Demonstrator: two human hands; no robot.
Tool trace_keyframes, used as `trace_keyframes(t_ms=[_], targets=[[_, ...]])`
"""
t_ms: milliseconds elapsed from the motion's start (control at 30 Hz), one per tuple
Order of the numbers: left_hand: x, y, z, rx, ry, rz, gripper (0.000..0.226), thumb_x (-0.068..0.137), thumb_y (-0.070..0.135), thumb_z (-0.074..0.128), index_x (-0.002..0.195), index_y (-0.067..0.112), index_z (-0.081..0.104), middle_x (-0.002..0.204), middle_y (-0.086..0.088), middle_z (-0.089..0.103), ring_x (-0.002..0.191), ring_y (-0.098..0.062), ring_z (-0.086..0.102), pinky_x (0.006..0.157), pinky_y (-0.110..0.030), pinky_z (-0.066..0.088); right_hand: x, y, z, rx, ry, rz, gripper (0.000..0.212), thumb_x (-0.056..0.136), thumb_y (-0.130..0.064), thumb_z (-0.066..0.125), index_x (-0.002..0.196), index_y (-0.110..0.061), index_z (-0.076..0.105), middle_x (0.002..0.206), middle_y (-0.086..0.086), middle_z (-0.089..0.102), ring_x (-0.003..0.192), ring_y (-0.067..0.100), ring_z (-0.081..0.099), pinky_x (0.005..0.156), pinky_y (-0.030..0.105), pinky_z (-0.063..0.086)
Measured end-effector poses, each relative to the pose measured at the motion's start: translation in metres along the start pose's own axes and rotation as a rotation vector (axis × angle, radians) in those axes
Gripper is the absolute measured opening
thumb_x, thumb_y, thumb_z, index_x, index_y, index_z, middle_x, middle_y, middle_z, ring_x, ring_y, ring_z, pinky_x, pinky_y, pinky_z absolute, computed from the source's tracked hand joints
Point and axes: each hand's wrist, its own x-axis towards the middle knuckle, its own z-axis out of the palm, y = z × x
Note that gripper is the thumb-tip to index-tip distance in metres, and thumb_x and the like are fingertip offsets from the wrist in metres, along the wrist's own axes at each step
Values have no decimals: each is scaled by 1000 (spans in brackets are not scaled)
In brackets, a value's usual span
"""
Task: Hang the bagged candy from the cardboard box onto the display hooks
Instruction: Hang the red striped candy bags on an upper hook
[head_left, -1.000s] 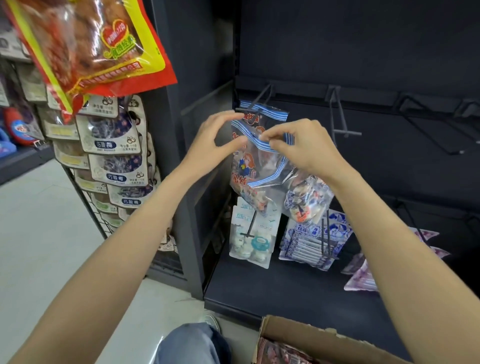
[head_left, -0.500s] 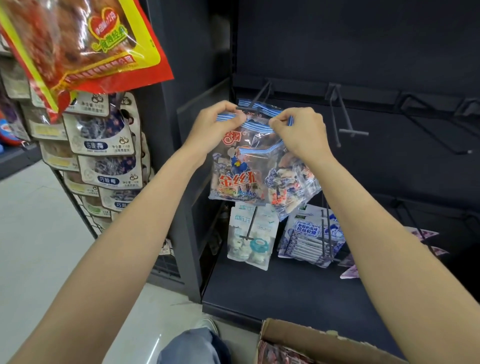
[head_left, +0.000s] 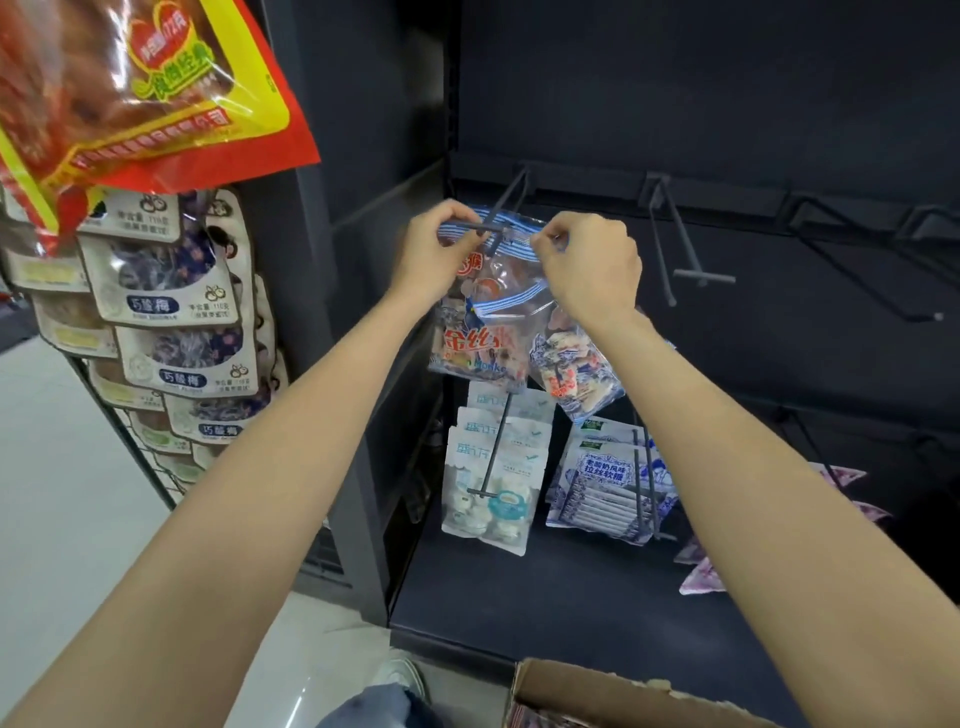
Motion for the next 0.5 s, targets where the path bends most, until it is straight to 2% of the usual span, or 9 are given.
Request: trace_keyframes(t_ms=[100,200,233,300,367,400,433,500], targets=[[16,-8,14,90,58,-12,13,85,16,67,80,26,60,78,14,63,79,-9,62,72,-29,50,9,8,9,40,98,-8,23,96,-34,52,110,-19,64,106,3,62,85,19,57,68,25,31],[25,-12,23,126,101,-46,13,83,20,68,78,28,59,82,8,65,81,-14,63,74,-37,52,2,13,10,252,270,-31,32,98,-33,50,122,-13,56,93,2,56,77,8,44,64,18,25],[24,-11,24,107,116,-50,11,82,19,69,83,26,60,87,6,64,81,-11,61,77,-35,52,-3,14,9,330,317,-47,32,98,-31,51,123,-11,56,87,0,53,76,7,43,66,16,28],[12,-4,22,14,204,-26,19,82,14,69,98,19,60,102,3,58,87,-4,55,83,-22,48,-14,15,6,462,374,-60,30,98,-27,51,122,-9,56,82,-1,52,78,7,45,71,7,33],[-16,9,12,-201,338,-92,13,88,20,64,98,20,57,107,3,58,93,-2,55,88,-18,44,-23,15,2,548,397,-53,28,98,-26,51,120,-10,57,83,2,55,78,10,50,72,6,36],[-35,19,5,-335,311,-172,7,91,28,59,94,22,57,106,4,61,93,-2,58,86,-18,45,-28,15,1,574,398,-48,26,98,-26,50,118,-11,58,83,1,56,78,11,51,71,8,37],[-55,29,-2,-429,210,-241,15,92,38,52,93,24,58,103,6,65,92,-3,61,83,-18,46,-33,14,-1,598,396,-42,24,99,-26,50,116,-12,59,82,-3,57,76,10,51,70,9,37],[-89,46,-14,-441,-76,-274,34,82,54,51,98,24,60,100,7,68,91,-5,66,77,-19,50,-46,9,-4,668,391,-25,20,99,-25,49,110,-13,61,79,-12,55,68,2,48,65,10,36]])
